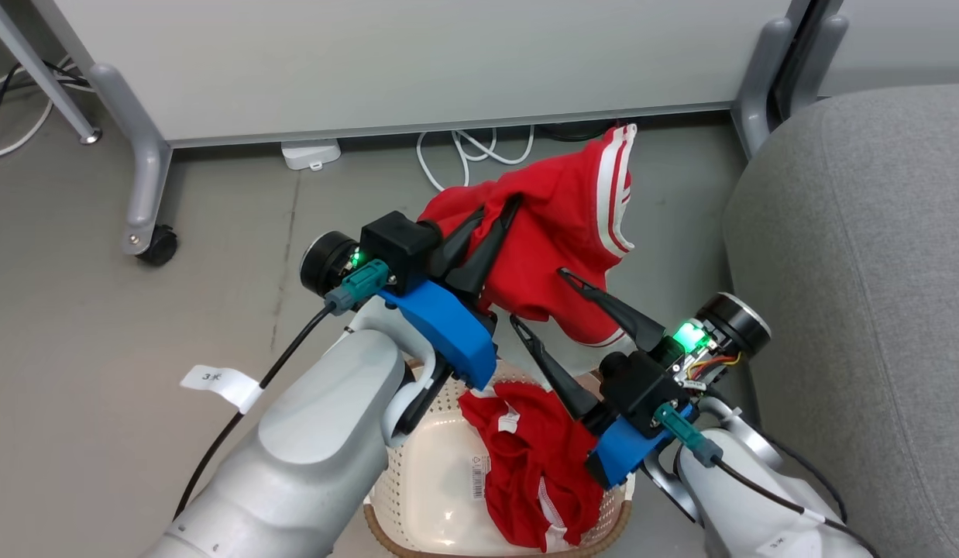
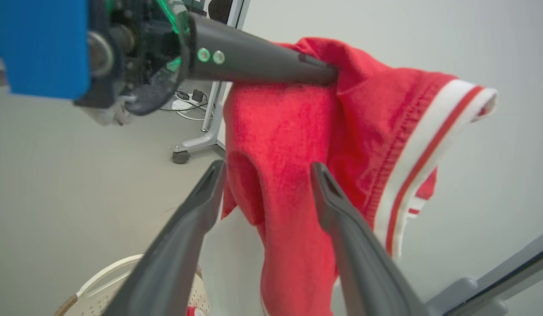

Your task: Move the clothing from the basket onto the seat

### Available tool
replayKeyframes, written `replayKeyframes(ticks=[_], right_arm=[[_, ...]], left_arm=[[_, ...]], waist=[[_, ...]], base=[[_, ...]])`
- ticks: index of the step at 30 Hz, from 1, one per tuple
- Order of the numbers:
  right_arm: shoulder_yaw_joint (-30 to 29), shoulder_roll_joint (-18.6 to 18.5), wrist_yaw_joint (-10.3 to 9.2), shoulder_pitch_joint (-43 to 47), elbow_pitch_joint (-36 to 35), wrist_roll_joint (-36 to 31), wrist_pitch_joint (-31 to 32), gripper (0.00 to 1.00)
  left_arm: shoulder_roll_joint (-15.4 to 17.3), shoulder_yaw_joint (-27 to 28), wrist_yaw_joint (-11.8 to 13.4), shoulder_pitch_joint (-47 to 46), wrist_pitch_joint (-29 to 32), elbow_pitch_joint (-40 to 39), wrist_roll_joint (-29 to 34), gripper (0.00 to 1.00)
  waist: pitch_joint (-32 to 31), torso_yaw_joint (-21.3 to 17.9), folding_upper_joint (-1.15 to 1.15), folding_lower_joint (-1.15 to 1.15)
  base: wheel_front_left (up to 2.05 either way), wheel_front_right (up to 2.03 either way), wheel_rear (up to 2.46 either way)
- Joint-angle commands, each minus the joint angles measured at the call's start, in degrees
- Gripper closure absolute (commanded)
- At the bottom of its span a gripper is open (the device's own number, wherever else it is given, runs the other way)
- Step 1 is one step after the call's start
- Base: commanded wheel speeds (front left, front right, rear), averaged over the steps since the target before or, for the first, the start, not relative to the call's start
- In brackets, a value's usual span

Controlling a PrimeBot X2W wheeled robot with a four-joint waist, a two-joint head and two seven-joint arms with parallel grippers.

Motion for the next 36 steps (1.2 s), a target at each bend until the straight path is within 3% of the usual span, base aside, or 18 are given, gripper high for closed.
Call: replayKeyframes(ticks=[1, 7, 8, 9, 35, 36], right_arm=[[-0.67, 0.70, 0.02, -1.97, 1.94, -1.10, -0.01, 0.00], [-3.13, 1.90, 0.01, -4.41, 6.94, -3.89, -0.01, 0.00], [-3.66, 2.17, 0.01, -4.65, 7.88, -3.89, -0.01, 0.56], [-4.22, 2.42, 0.01, -4.90, 8.43, -3.99, -0.02, 1.00], [-4.30, 3.48, 0.01, -3.15, 9.00, -0.79, -0.01, 1.00], [-4.24, 3.48, 0.01, -3.10, 8.90, -0.51, -0.01, 1.00]], left_arm=[[-0.52, -0.03, -0.24, -1.05, -0.29, 0.00, 0.51, 1.00], [-1.69, -0.69, -0.55, -0.81, -0.29, -0.29, 0.61, 1.00], [-1.88, -0.79, -0.59, -0.66, -0.29, -0.33, 0.61, 1.00], [-2.01, -0.91, -0.61, -0.52, -0.29, -0.32, 0.63, 1.00], [-2.14, -0.61, -0.91, 0.94, -0.29, 0.80, 1.69, 1.00], [-2.14, -0.07, -0.53, 0.93, -0.29, 0.48, 1.82, 0.89]], waist=[[0.52, 0.55, 0.00, -0.01], [0.81, 1.46, 0.00, -0.01], [0.76, 1.56, 0.00, -0.01], [0.70, 1.64, 0.00, -0.01], [-0.64, 0.82, 0.00, -0.01], [-0.66, 0.81, 0.00, -0.01]], base=[[0.00, 0.00, 0.00], [0.00, 0.00, 0.00], [0.00, 0.00, 0.00], [0.00, 0.00, 0.00], [0.00, 0.00, 0.00], [0.00, 0.00, 0.00]])
